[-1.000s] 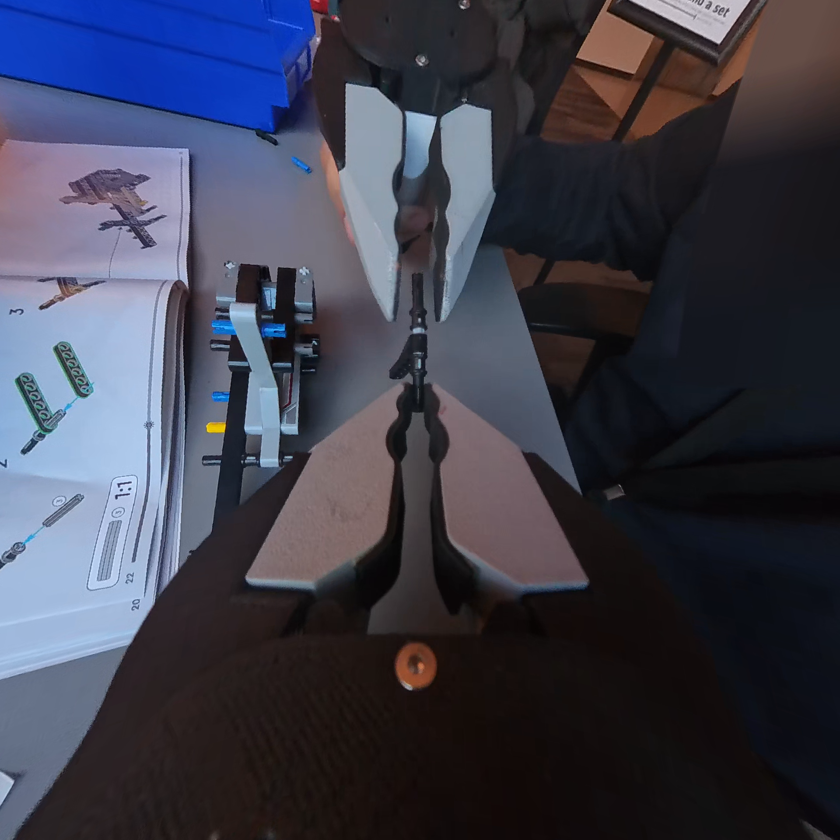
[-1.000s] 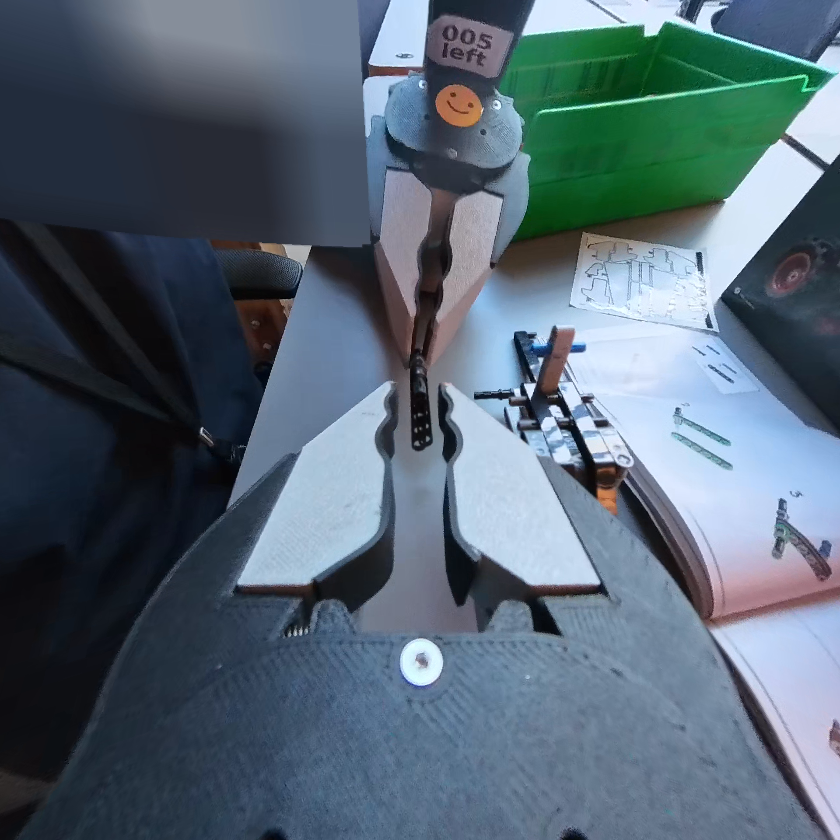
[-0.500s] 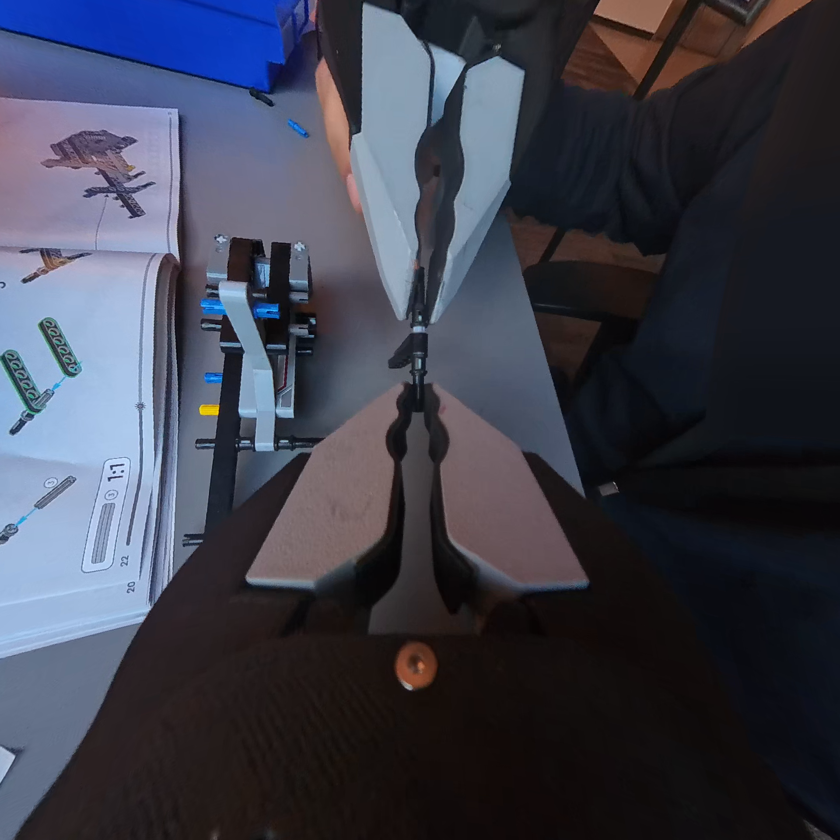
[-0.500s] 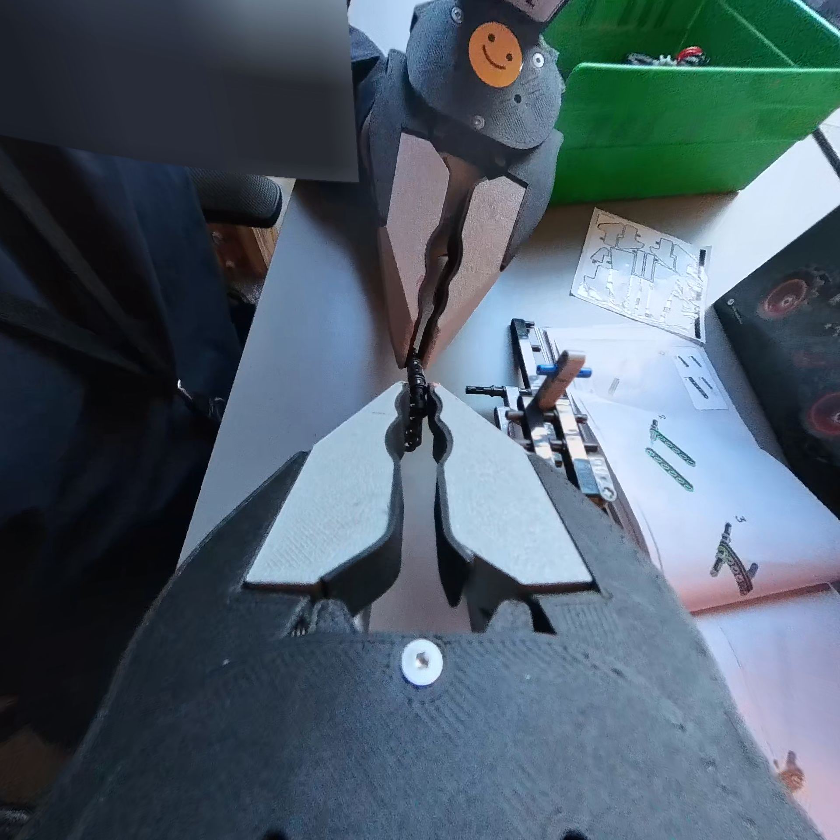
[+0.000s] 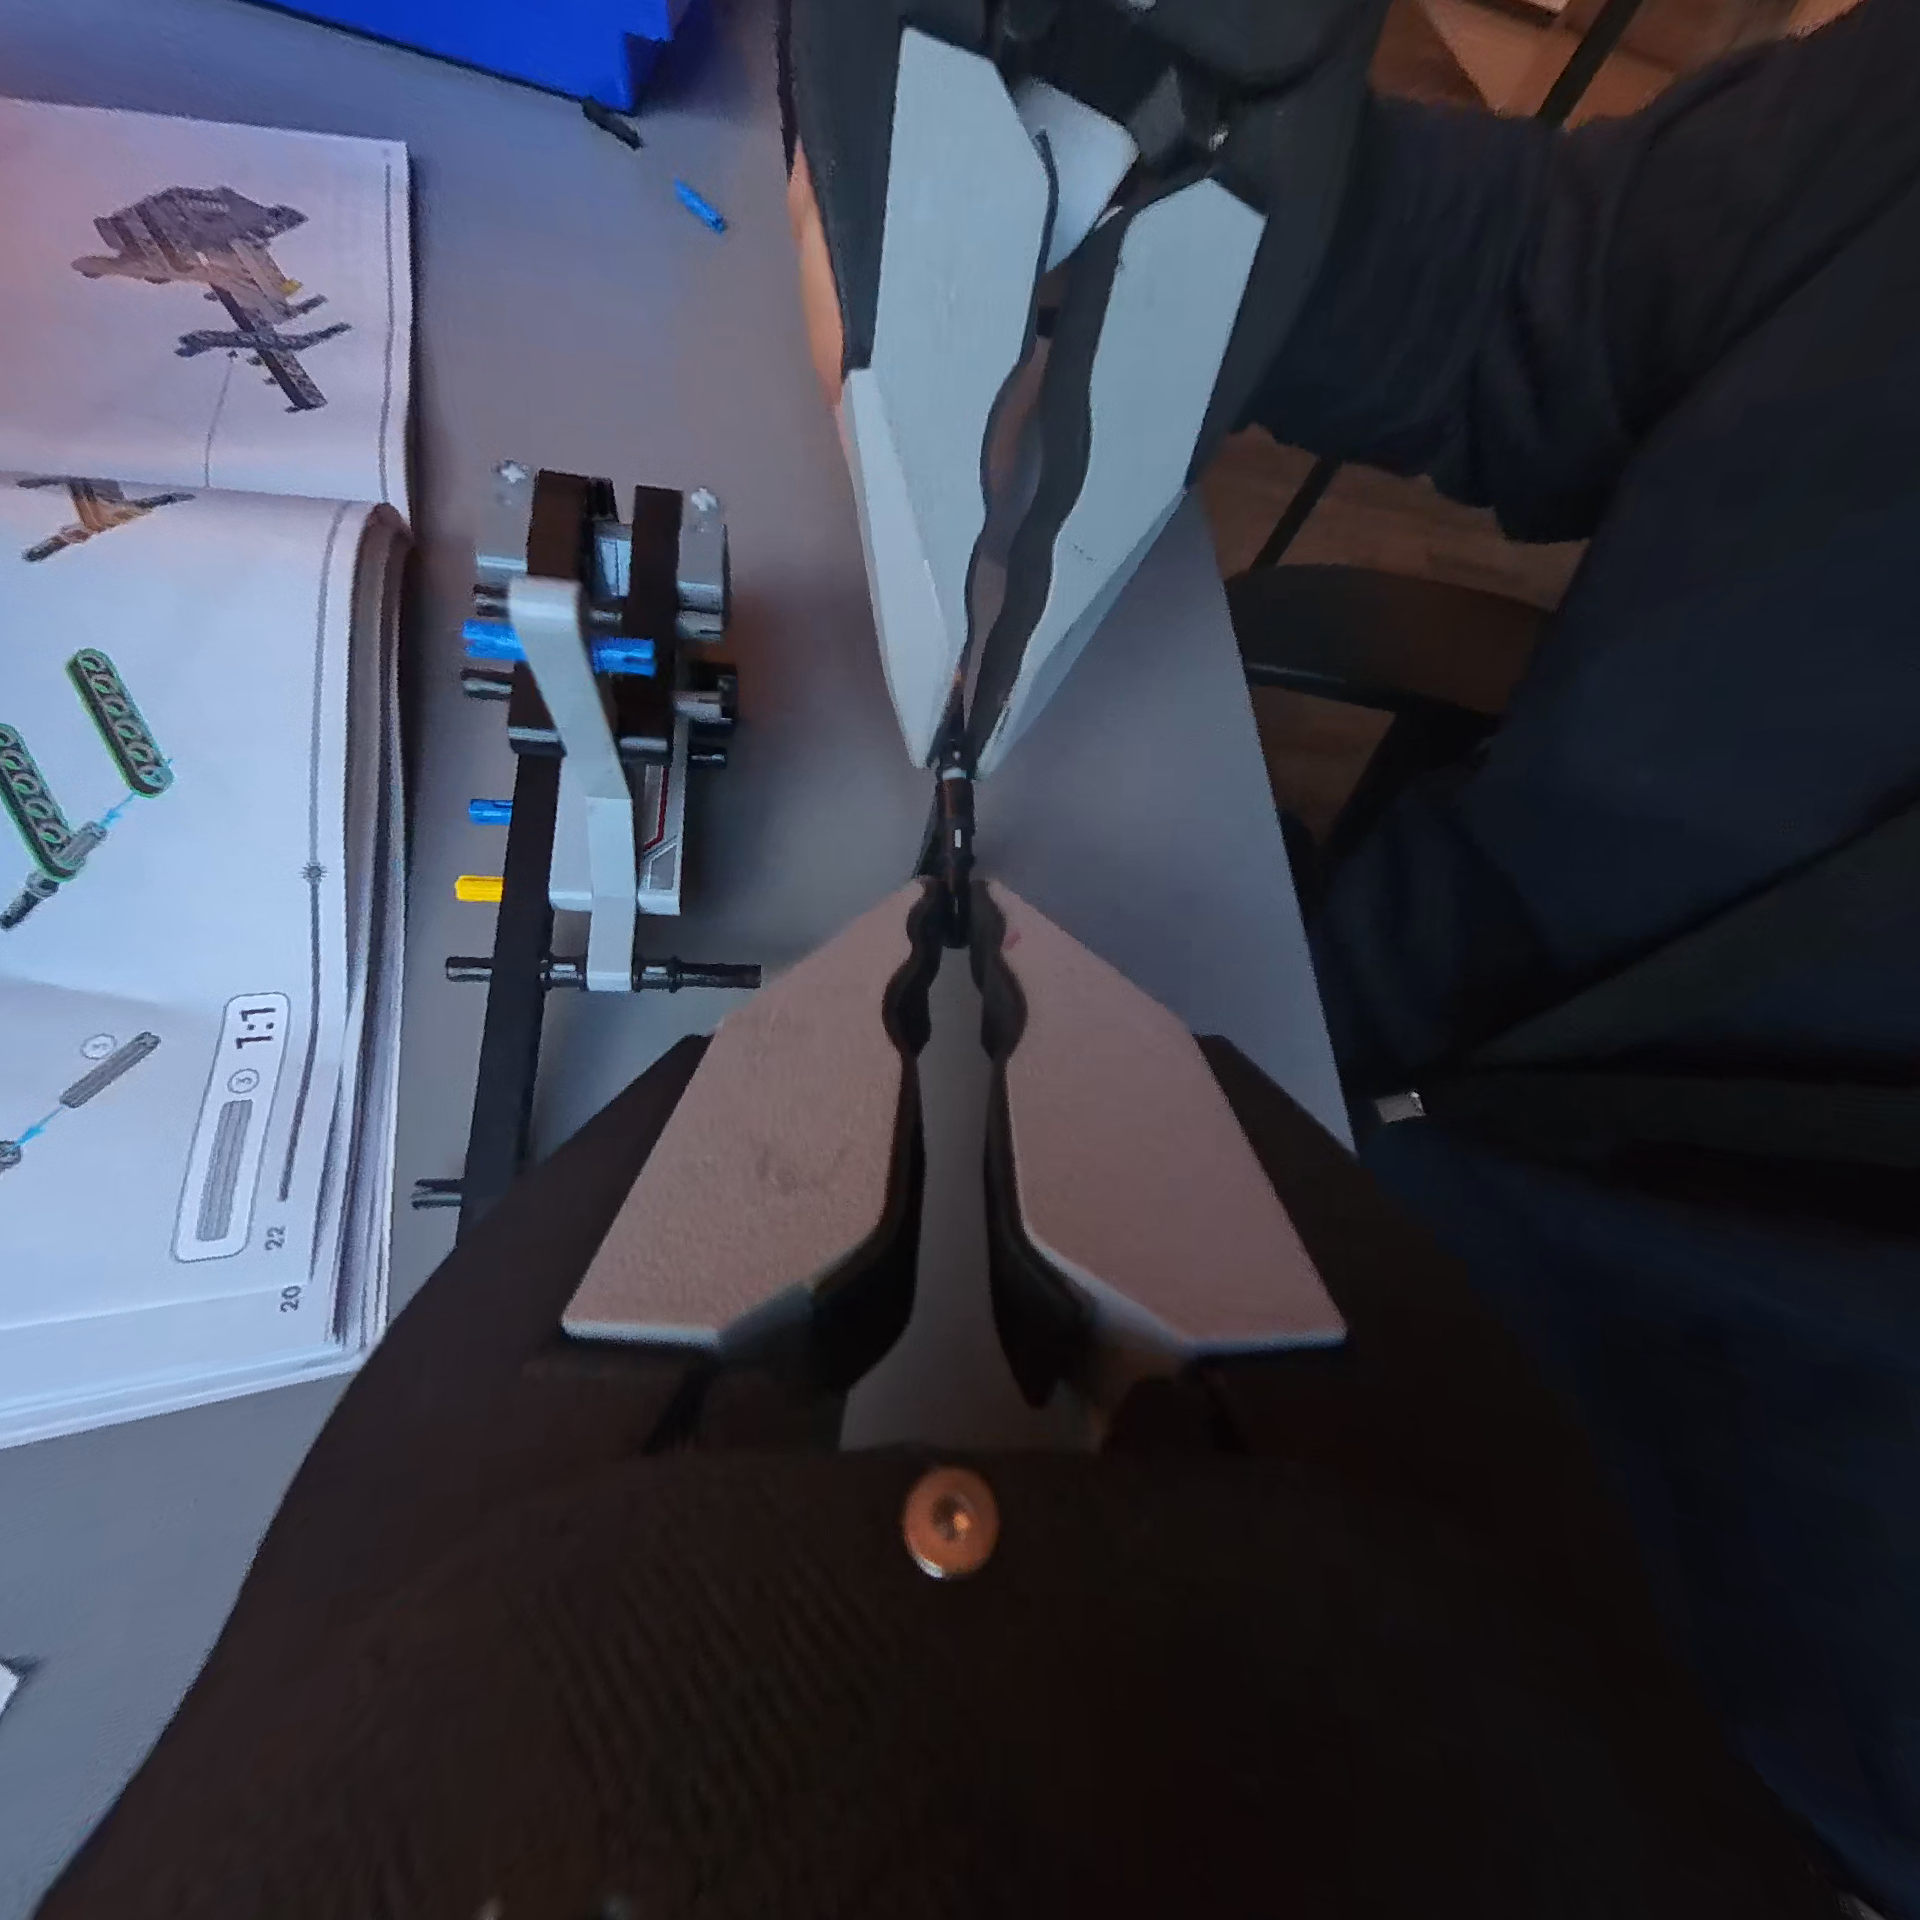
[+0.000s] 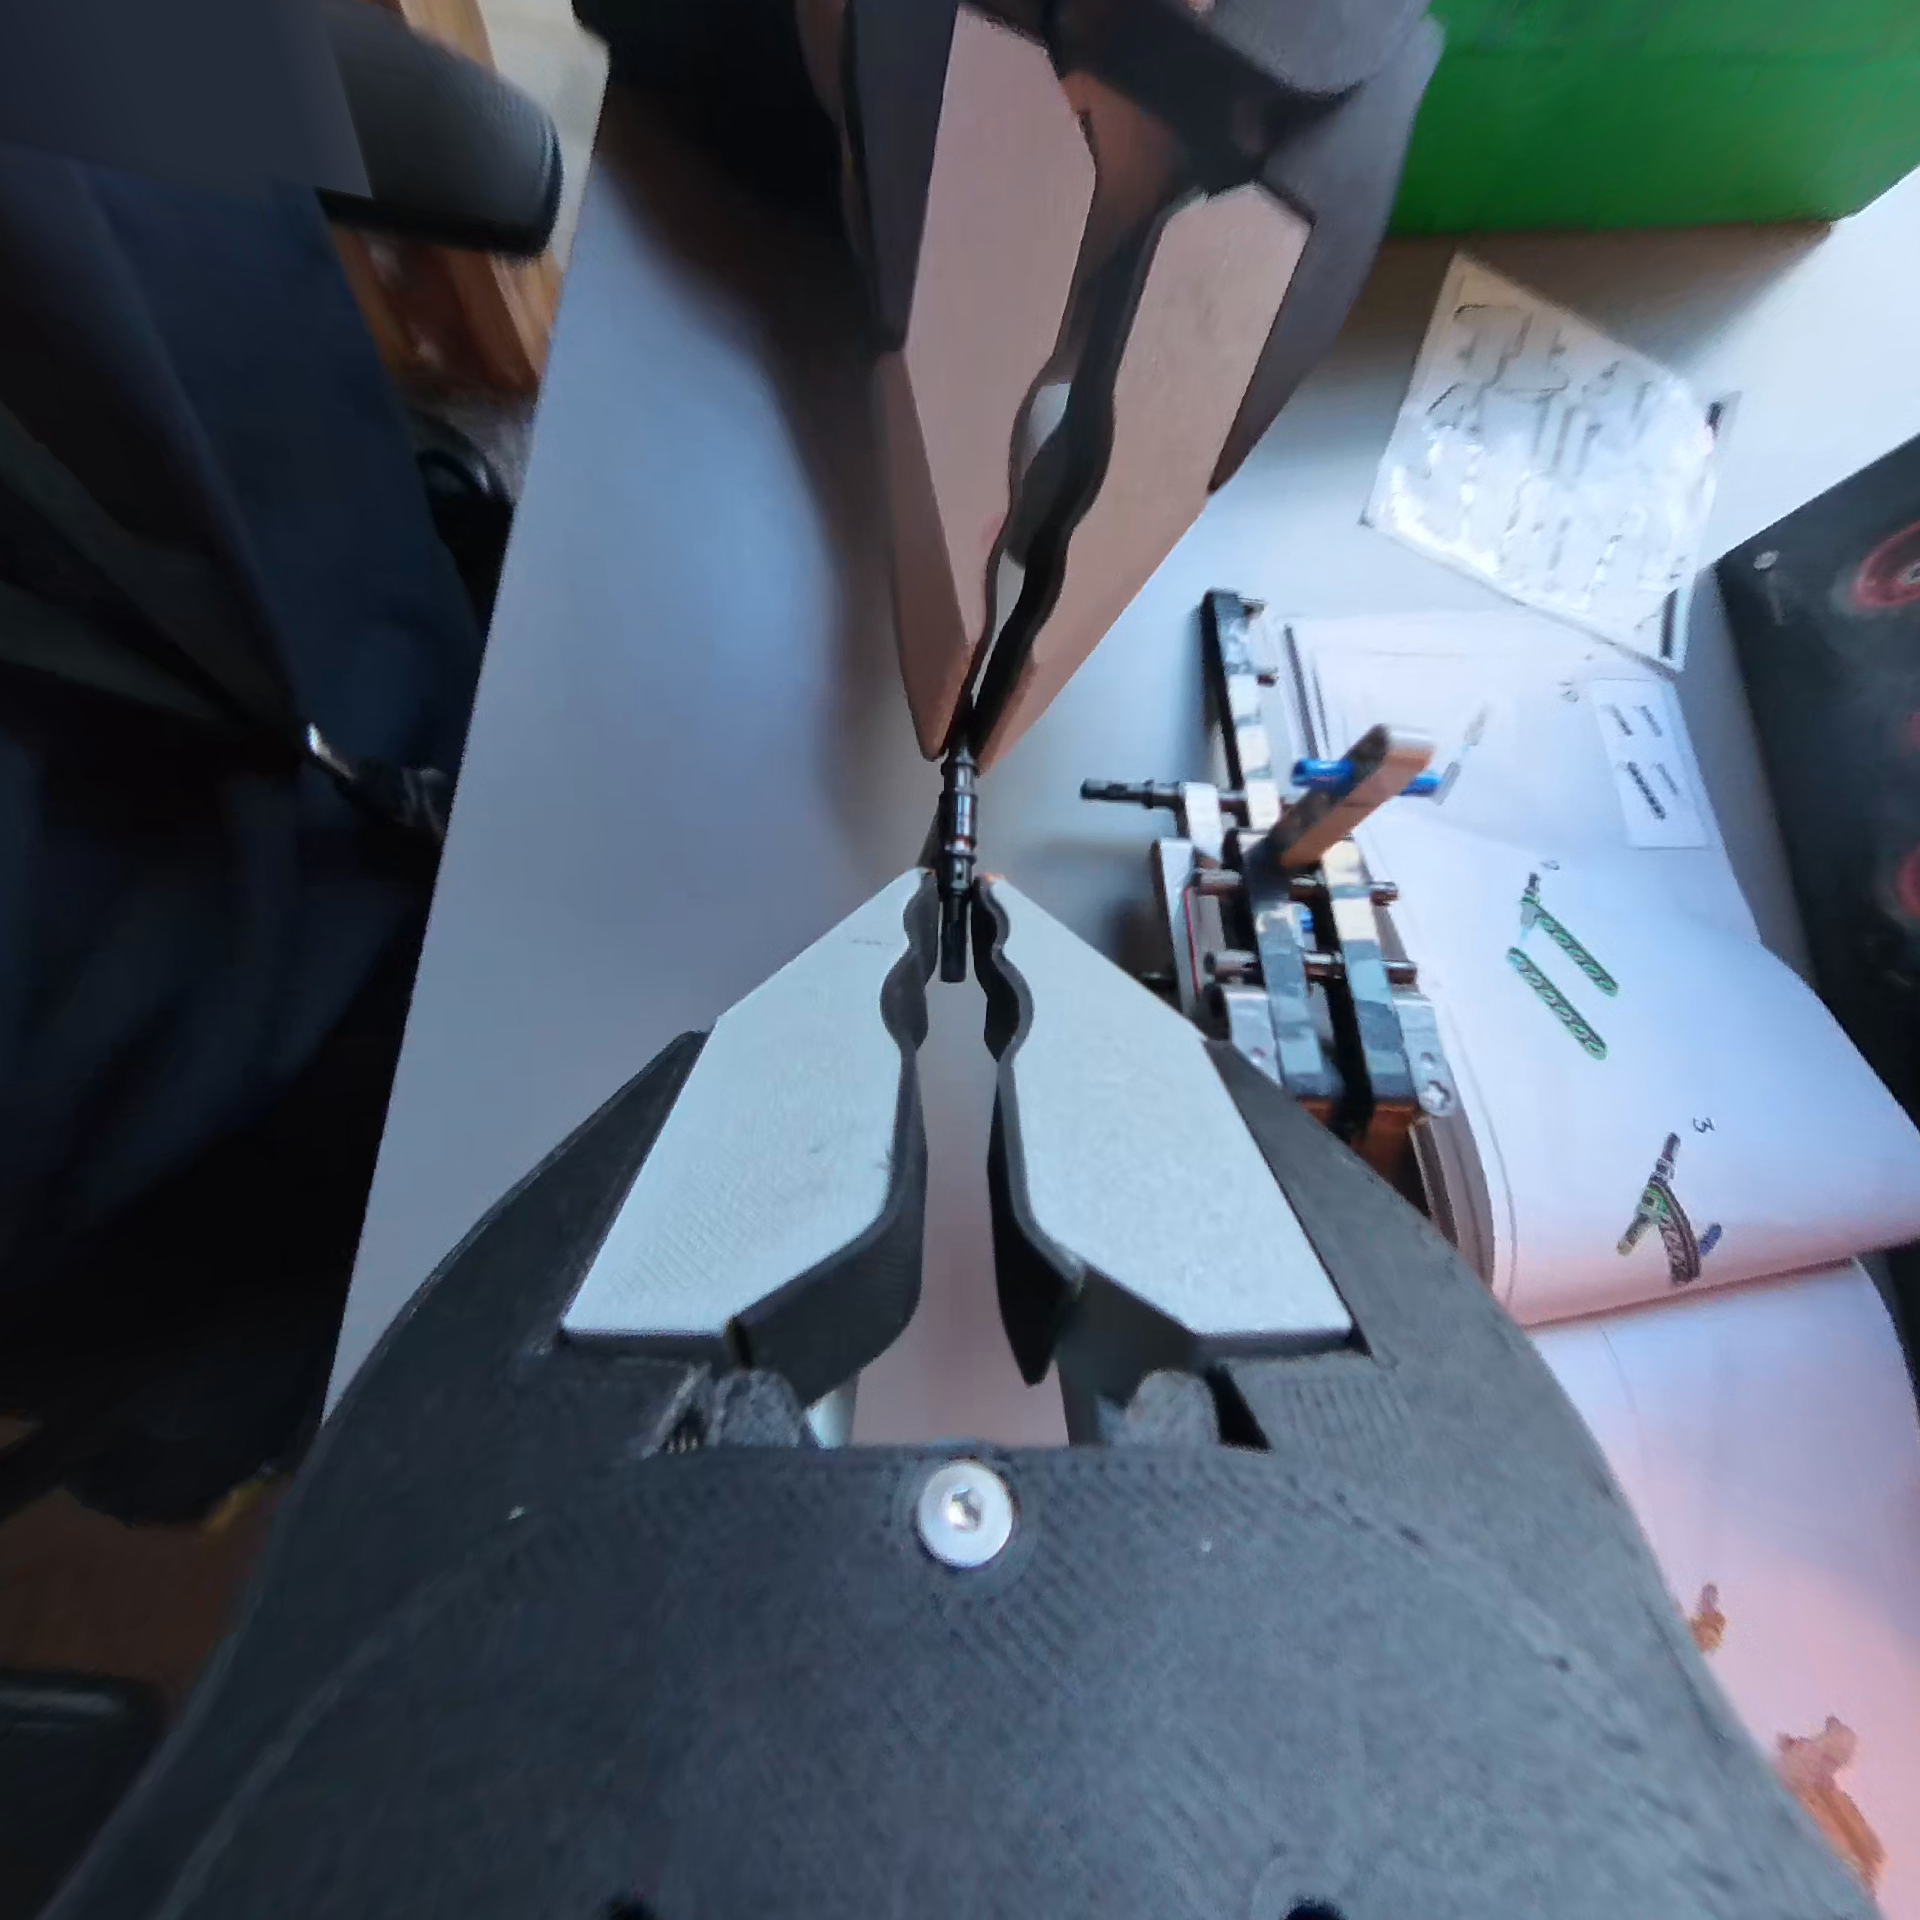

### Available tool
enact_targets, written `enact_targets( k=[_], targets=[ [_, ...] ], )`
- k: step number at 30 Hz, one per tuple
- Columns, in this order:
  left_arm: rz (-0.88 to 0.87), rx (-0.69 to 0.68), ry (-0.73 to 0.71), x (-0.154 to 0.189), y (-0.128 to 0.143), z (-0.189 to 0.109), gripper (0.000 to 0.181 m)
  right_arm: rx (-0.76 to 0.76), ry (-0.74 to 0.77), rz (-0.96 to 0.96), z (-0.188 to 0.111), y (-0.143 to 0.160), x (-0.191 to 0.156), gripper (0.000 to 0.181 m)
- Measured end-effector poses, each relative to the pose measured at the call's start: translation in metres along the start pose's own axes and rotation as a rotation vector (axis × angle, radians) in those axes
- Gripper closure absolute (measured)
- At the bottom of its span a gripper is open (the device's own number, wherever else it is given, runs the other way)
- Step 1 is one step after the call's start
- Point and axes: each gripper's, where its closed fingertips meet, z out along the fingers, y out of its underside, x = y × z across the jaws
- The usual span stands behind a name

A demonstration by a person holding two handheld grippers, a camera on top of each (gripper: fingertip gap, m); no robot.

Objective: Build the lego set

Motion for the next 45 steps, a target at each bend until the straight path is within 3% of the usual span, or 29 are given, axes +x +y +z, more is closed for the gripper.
enact_targets(
  k=[1,13,26,30,33,35,45],
  targets=[
    [-0.033,0.012,0.022,0.000,-0.001,-0.001,0.179,0.023,-0.004,0.015,-0.001,-0.002,0.001,0.178],
    [-0.117,0.112,0.034,-0.010,-0.013,-0.003,0.168,0.218,-0.026,0.119,-0.008,-0.006,0.007,0.178],
    [-0.063,0.118,0.024,-0.004,-0.015,-0.001,0.176,0.233,-0.040,0.135,-0.005,-0.006,0.006,0.178],
    [-0.026,0.048,0.002,-0.003,-0.006,0.003,0.177,0.199,-0.034,0.110,-0.001,-0.003,0.003,0.178],
    [0.007,-0.011,-0.004,0.002,0.000,0.012,0.177,0.259,-0.062,0.089,-0.004,-0.015,-0.003,0.178],
    [0.042,-0.068,-0.036,0.003,0.006,0.019,0.177,0.183,-0.051,0.038,0.000,-0.011,-0.004,0.178],
    [-0.051,0.043,0.004,-0.004,-0.007,0.008,0.177,0.159,-0.017,0.045,-0.002,0.005,0.002,0.177]
  ],
)
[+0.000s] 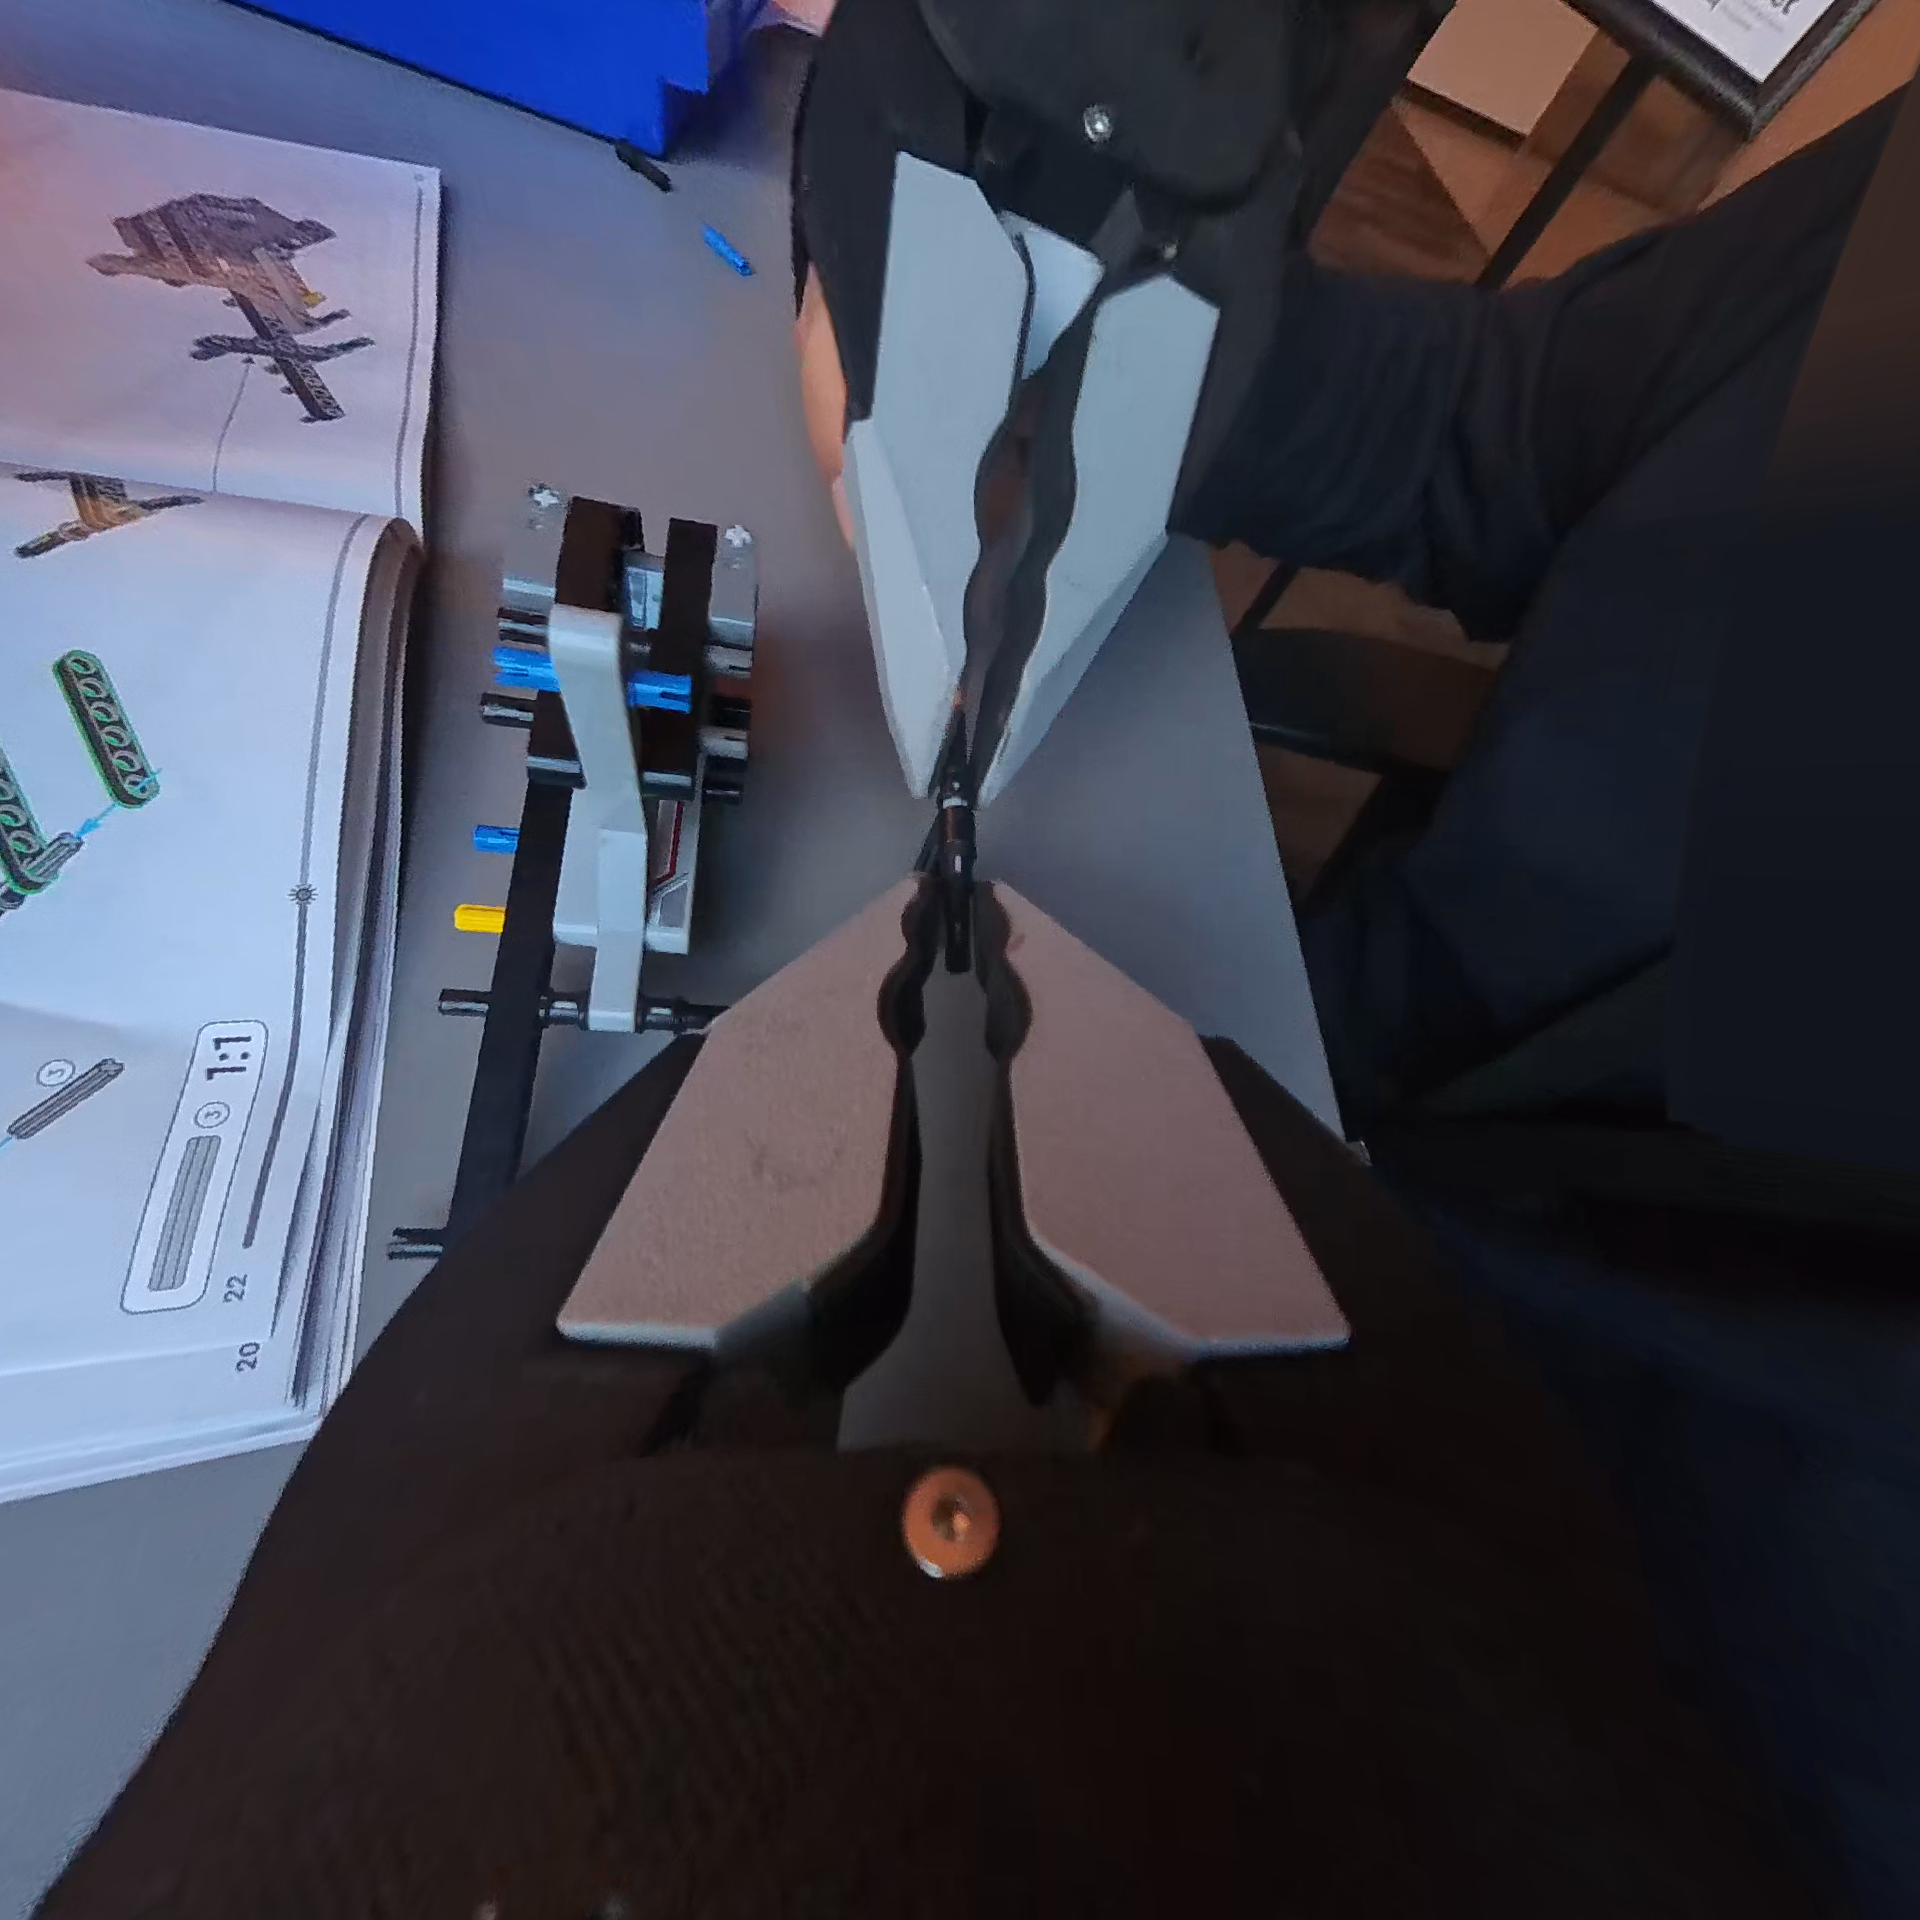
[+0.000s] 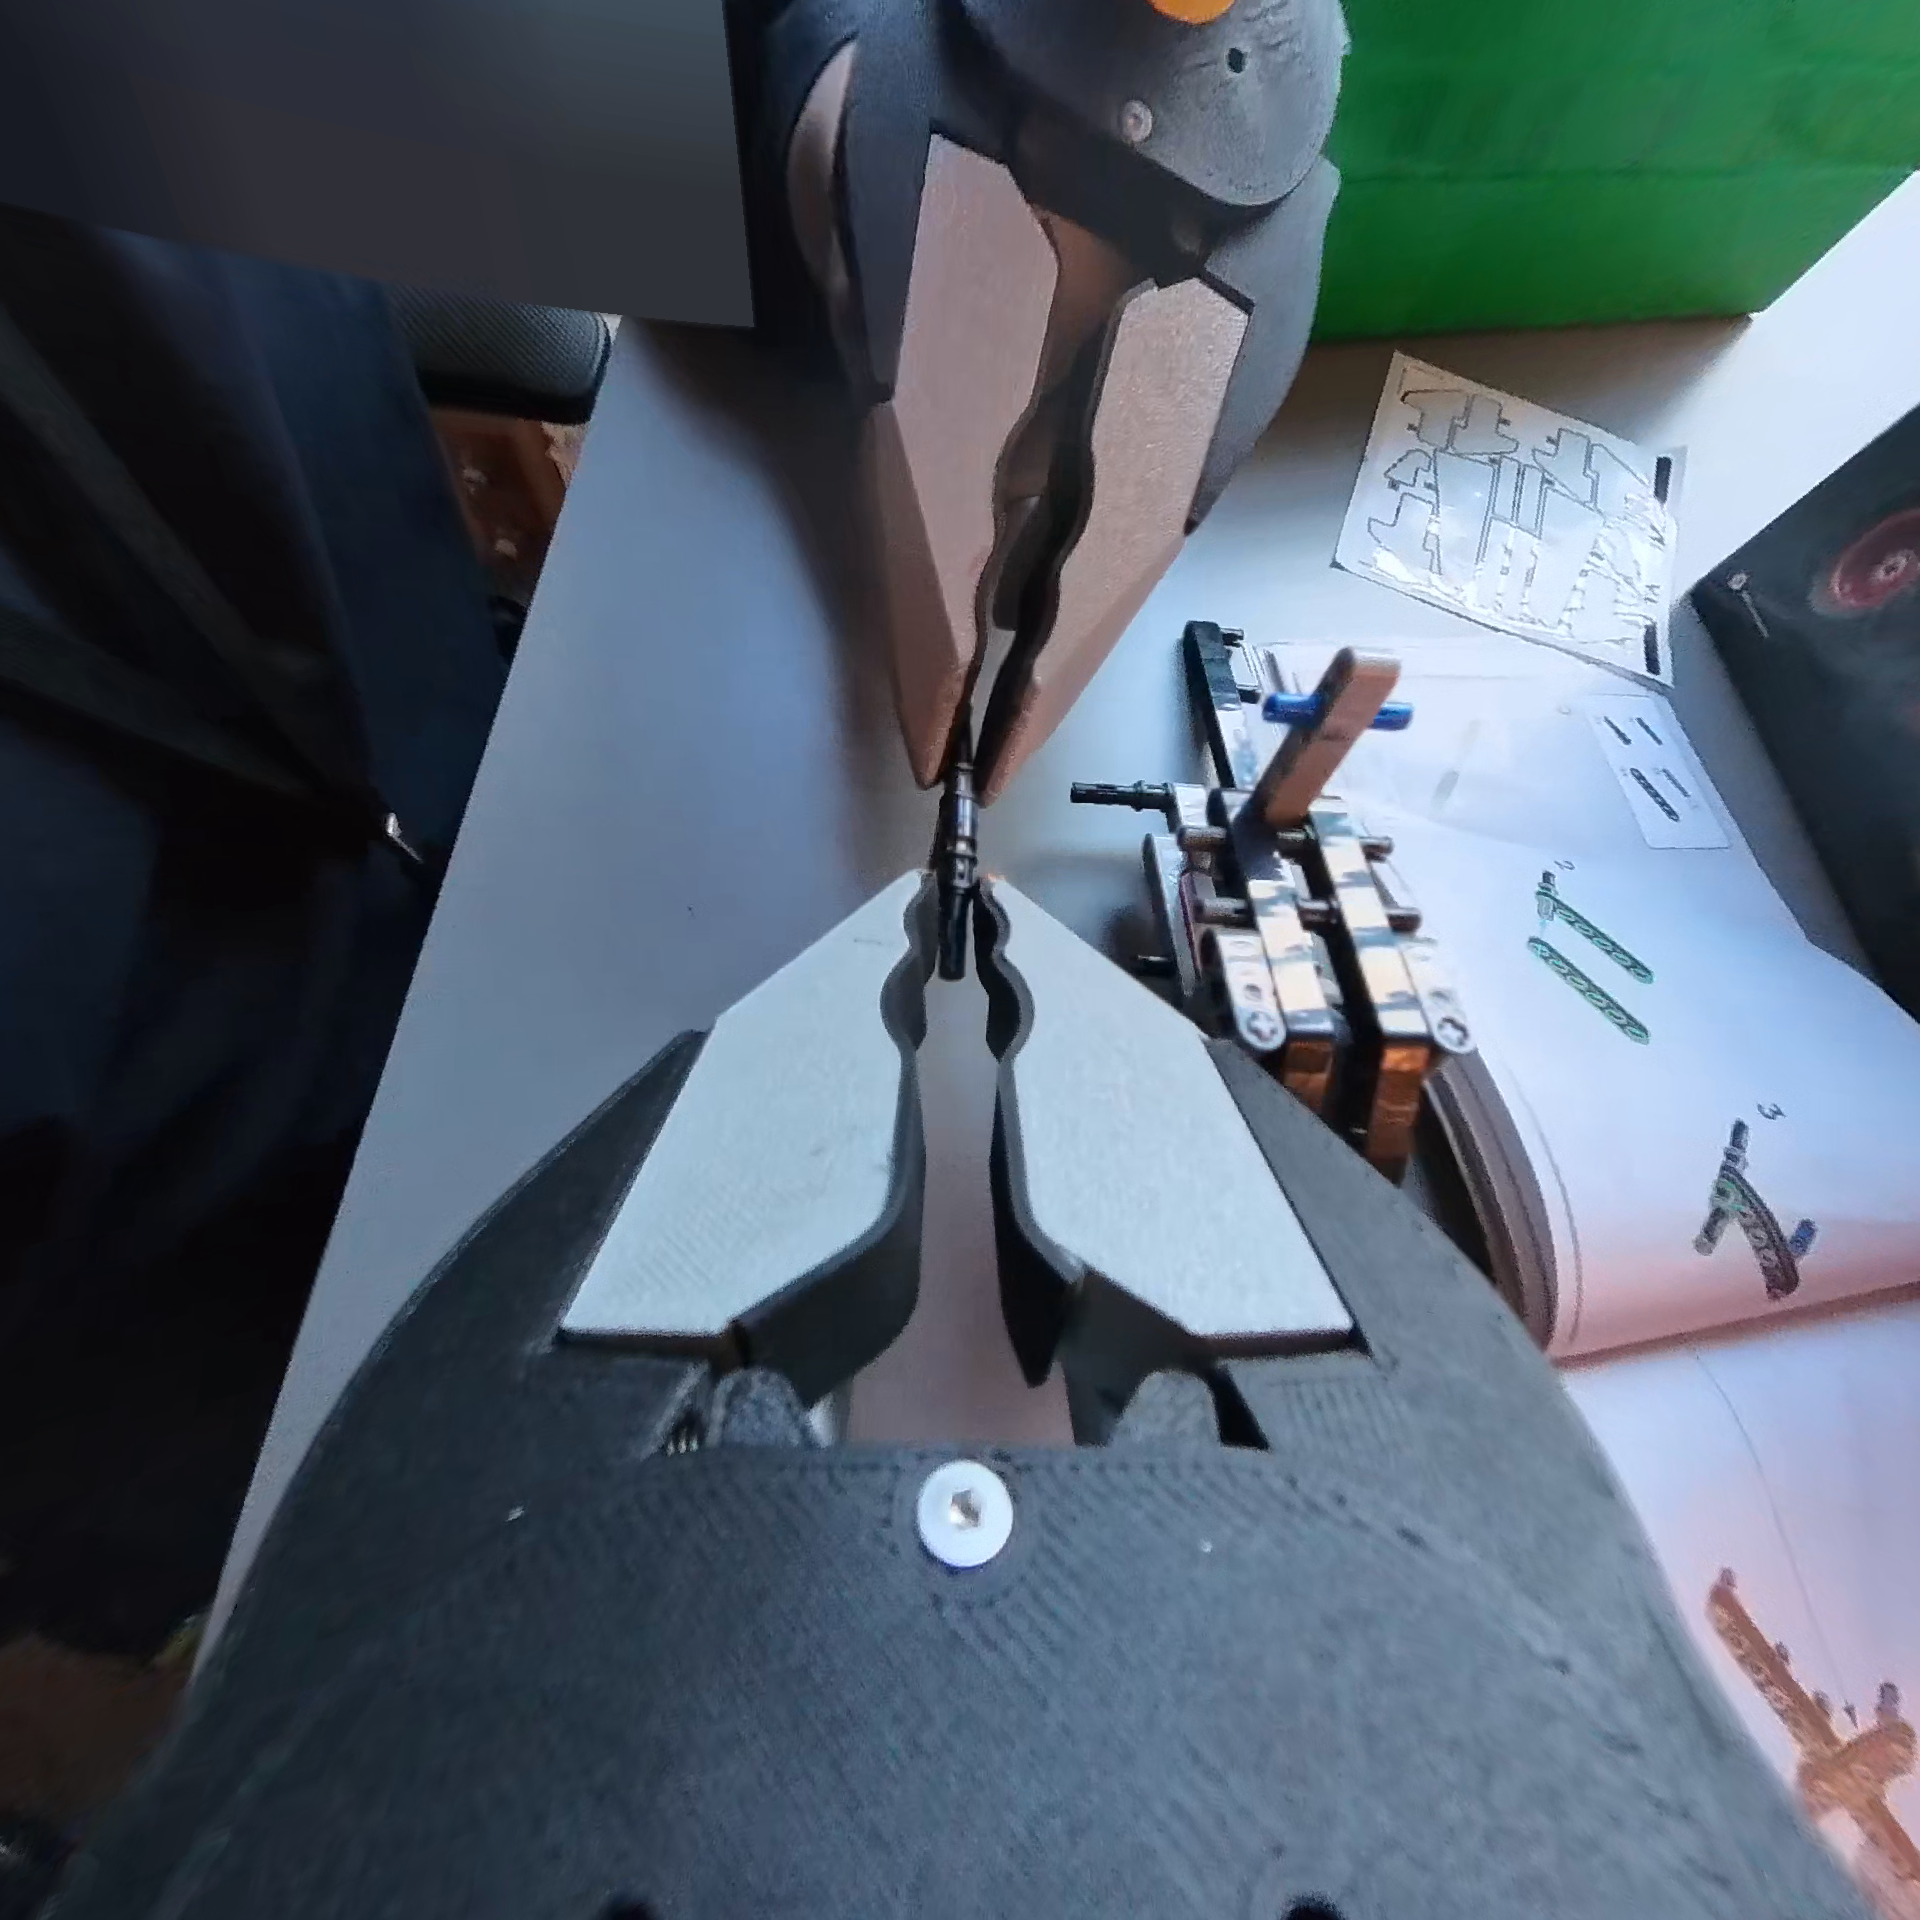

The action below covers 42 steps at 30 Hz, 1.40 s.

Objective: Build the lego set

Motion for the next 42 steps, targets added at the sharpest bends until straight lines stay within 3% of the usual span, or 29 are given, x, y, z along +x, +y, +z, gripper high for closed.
enact_targets(
  k=[13,22,42],
  targets=[
    [-0.094,0.059,0.046,-0.004,-0.008,-0.003,0.169,0.104,0.005,0.071,-0.003,-0.009,0.003,0.178],
    [-0.014,0.108,-0.004,-0.002,-0.016,-0.004,0.176,0.149,-0.011,0.128,-0.005,-0.012,0.005,0.178],
    [0.005,-0.028,0.006,0.000,0.003,0.000,0.178,0.011,0.017,0.032,0.013,0.002,-0.004,0.179]
  ],
)
